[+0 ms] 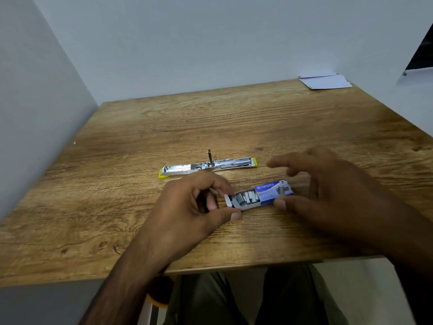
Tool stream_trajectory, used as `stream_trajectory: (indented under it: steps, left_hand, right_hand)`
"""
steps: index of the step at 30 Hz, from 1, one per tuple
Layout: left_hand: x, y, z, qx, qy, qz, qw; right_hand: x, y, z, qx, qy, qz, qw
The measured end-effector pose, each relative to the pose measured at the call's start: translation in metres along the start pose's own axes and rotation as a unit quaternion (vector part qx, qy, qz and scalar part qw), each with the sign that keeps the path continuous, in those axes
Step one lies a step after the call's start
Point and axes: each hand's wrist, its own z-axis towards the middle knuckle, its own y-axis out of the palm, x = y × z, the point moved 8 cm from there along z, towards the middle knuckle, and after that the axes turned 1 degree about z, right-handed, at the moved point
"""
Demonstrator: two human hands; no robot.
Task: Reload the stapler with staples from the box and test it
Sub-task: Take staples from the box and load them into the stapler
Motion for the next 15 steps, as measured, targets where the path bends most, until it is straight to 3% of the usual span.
stream_trajectory:
  steps: [3, 7, 15]
  left_hand:
    - [-0.002, 0.000, 0.000, 0.003, -0.019, -0.023, 1.000]
    - [-0.002, 0.001, 0.001, 0.000, -0.024, -0.064, 0.998]
    - [-0.003, 0.002, 0.002, 0.003, -0.038, -0.097, 0.995]
  right_hand:
    - [-0.021, -0.004, -0.001, 0.031, -0.048, 0.012, 0.998]
    - [-0.050, 0.018, 0.002, -0.010, -0.091, -0.005, 0.996]
    - [-0.068, 0.028, 0.011, -0.034, -0.102, -0.097, 0.989]
